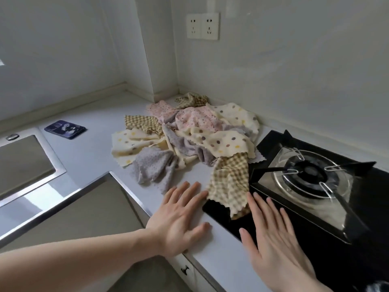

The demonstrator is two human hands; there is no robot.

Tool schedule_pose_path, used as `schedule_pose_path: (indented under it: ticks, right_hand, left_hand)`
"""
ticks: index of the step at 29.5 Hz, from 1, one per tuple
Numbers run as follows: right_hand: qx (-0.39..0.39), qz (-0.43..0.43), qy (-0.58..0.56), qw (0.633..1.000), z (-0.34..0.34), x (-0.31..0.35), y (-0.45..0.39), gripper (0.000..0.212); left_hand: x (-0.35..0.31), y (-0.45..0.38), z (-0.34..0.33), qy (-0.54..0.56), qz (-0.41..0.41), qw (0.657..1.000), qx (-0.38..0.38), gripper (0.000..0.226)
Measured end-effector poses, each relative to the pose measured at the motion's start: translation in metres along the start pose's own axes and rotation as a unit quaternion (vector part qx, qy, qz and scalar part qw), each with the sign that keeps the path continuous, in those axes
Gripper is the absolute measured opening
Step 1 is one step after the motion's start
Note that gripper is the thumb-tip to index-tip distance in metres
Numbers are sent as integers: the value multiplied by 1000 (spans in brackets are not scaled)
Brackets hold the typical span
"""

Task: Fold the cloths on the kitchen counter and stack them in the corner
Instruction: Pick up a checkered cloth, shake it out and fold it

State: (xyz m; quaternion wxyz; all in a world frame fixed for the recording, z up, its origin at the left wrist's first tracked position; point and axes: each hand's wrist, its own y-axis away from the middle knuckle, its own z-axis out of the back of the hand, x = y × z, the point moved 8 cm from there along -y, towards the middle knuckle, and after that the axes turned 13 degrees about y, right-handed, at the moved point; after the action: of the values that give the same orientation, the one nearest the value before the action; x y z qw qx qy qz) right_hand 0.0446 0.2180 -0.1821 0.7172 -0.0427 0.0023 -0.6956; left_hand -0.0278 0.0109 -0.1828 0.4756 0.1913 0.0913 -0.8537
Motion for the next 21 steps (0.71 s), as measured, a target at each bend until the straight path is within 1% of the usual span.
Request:
schedule_pose_path:
  ticks: [6, 8, 11, 12, 16, 19, 21]
  right_hand:
    - [15, 20, 12, 1000, 8, 7, 5, 68]
    - [3, 29, 4, 1000, 8, 9, 4, 62]
    - [-24, 28, 10, 999, 6, 12, 7, 49]
    - [-29, 23, 7, 999, 5, 11, 4, 47]
    - [-106, -34, -10, 994, 14, 14, 15, 39]
    - [-148, -90, -33, 984, 11, 25, 39, 37]
    - [-171, -109, -47, 978, 10, 30, 53, 34]
  left_hand:
    - [3, -4, -10, -21, 0, 1000, 11, 77]
    - [4, -6, -10, -27, 2, 1000, 7, 75]
    - [0, 0, -10, -39, -8, 999, -3, 71]
    - [-1, 0, -10, -39, -11, 999, -5, 70]
    - [-6, 5, -2, -23, -36, 998, -44, 64]
    - [-5, 13, -2, 17, -22, 997, -68, 61]
    - [-5, 17, -4, 37, -9, 996, -82, 58]
